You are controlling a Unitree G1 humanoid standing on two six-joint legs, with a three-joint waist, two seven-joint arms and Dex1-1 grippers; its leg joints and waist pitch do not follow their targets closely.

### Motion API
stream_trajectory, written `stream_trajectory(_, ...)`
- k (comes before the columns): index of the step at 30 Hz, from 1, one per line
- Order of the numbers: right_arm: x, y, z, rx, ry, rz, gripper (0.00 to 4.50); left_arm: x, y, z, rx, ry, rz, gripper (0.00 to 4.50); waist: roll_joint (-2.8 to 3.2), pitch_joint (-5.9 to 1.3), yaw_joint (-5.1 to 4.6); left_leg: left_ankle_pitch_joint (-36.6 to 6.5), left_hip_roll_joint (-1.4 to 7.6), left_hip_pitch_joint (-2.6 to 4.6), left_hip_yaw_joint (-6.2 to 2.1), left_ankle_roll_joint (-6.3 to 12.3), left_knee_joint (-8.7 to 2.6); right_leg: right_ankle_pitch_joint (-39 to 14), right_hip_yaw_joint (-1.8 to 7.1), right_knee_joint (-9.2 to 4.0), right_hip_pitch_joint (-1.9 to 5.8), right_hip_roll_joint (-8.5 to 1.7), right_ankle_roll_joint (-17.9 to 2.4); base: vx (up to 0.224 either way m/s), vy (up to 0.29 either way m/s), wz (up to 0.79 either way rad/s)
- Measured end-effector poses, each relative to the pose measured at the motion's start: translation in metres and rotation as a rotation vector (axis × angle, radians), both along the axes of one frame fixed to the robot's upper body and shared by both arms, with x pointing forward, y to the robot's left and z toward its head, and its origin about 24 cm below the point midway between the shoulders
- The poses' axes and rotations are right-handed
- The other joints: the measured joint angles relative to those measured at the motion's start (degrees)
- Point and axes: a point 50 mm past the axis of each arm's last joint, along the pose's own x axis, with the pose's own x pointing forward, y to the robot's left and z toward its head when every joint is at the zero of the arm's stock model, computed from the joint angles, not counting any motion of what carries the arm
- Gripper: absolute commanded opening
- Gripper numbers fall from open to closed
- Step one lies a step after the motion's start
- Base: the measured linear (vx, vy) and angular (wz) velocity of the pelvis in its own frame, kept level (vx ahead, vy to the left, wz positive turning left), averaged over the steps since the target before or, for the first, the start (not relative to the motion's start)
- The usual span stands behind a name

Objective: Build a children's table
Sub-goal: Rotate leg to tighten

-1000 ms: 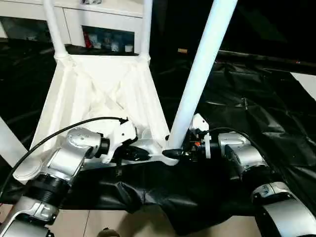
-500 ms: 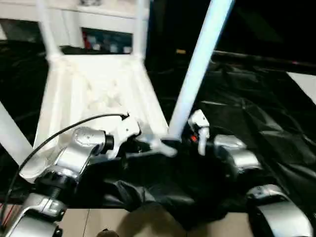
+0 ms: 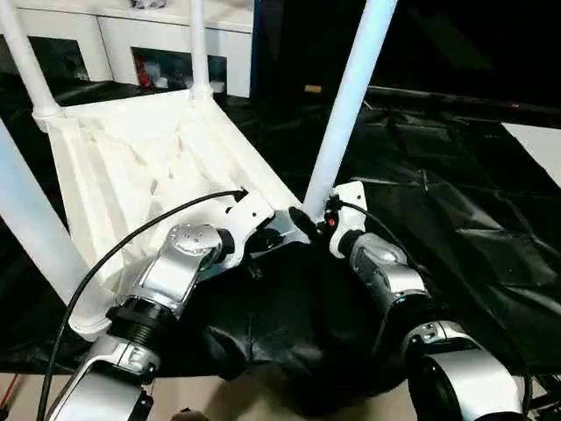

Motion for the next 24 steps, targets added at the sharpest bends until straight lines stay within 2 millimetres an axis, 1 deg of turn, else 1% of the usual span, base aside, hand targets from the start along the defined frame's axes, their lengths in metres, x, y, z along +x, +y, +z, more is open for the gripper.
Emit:
stream_trajectory(3, -0.001, -0.001, 0.001, -0.015, -0.011, 0.075, 3.83, -0.001, 0.005, 0.001, 0.007, -0.001, -0.015, 0.0, 0.01, 0.01, -0.03, 0.0, 0.02, 0.0, 0.0, 0.0, -0.04, -0.01, -0.01, 0.0, -0.03, 0.02, 0.01, 0.0, 0.0, 0.0)
stream_trajectory(7, -0.008, -0.013, 0.003, -0.08, -0.039, 0.293, 3.83, -0.007, 0.018, 0.003, 0.011, 0.033, -0.087, 0.0, -0.02, 0.02, 0.19, 0.0, 0.03, -0.04, 0.0, 0.0, -0.01, -0.01, -0.02, -0.09, 0.0, 0.02, 0.01, 0.0, 0.0, 0.0)
stream_trajectory(10, -0.012, -0.019, 0.004, -0.096, -0.042, 0.413, 3.83, -0.011, 0.025, 0.004, 0.007, 0.063, -0.143, 0.0, -0.03, 0.01, 0.23, 0.0, 0.02, -0.04, 0.01, 0.0, 0.01, -0.01, -0.01, -0.14, 0.03, 0.01, 0.01, 0.0, 0.0, 0.0)
stream_trajectory(15, -0.02, -0.027, 0.008, -0.119, -0.033, 0.601, 3.83, -0.018, 0.034, 0.006, -0.007, 0.109, -0.236, 0.0, -0.03, 0.02, 0.63, 0.0, 0.02, -0.08, 0.03, 0.01, 0.02, -0.02, -0.01, -0.15, 0.06, -0.02, 0.02, 0.0, 0.0, 0.0)
stream_trajectory(16, -0.022, -0.028, 0.009, -0.126, -0.032, 0.636, 3.67, -0.02, 0.035, 0.006, -0.009, 0.115, -0.254, 0.0, -0.04, 0.01, 0.68, 0.0, 0.02, -0.07, 0.03, 0.01, 0.02, -0.02, -0.01, -0.16, 0.07, -0.02, 0.02, 0.0, 0.0, 0.0)
stream_trajectory(17, -0.023, -0.028, 0.009, -0.127, -0.03, 0.668, 3.67, -0.022, 0.036, 0.006, -0.011, 0.125, -0.278, 0.0, -0.04, 0.01, 0.77, 0.0, 0.02, -0.07, 0.03, 0.01, 0.03, -0.03, -0.01, -0.15, 0.08, -0.02, 0.01, 0.0, 0.0, 0.0)
stream_trajectory(18, -0.024, -0.028, 0.009, -0.121, -0.026, 0.688, 3.5, -0.023, 0.036, 0.006, -0.013, 0.133, -0.293, 0.0, -0.04, 0.01, 0.81, 0.0, 0.02, -0.07, 0.04, 0.01, 0.02, -0.02, 0.0, -0.15, 0.08, -0.02, 0.01, 0.0, 0.0, 0.0)
stream_trajectory(20, -0.027, -0.028, 0.008, -0.107, -0.016, 0.715, 3.48, -0.025, 0.039, 0.006, -0.015, 0.149, -0.314, 0.0, -0.04, 0.01, 0.88, 0.0, 0.02, -0.06, 0.04, 0.0, 0.03, -0.02, 0.0, -0.11, 0.07, -0.02, 0.01, 0.0, 0.0, 0.0)
stream_trajectory(21, -0.027, -0.028, 0.008, -0.101, -0.01, 0.721, 3.31, -0.026, 0.04, 0.006, -0.016, 0.154, -0.32, 0.0, -0.04, 0.02, 0.88, 0.0, 0.02, -0.05, 0.04, 0.0, 0.03, -0.02, 0.0, -0.1, 0.07, -0.02, 0.01, 0.0, 0.0, 0.0)
stream_trajectory(24, -0.029, -0.028, 0.008, -0.087, 0.003, 0.739, 3.18, -0.028, 0.041, 0.006, -0.017, 0.163, -0.333, 0.0, -0.05, 0.02, 0.9, 0.0, 0.02, -0.04, 0.03, 0.0, 0.03, -0.01, 0.0, -0.06, 0.08, -0.02, 0.0, 0.0, 0.0, 0.0)
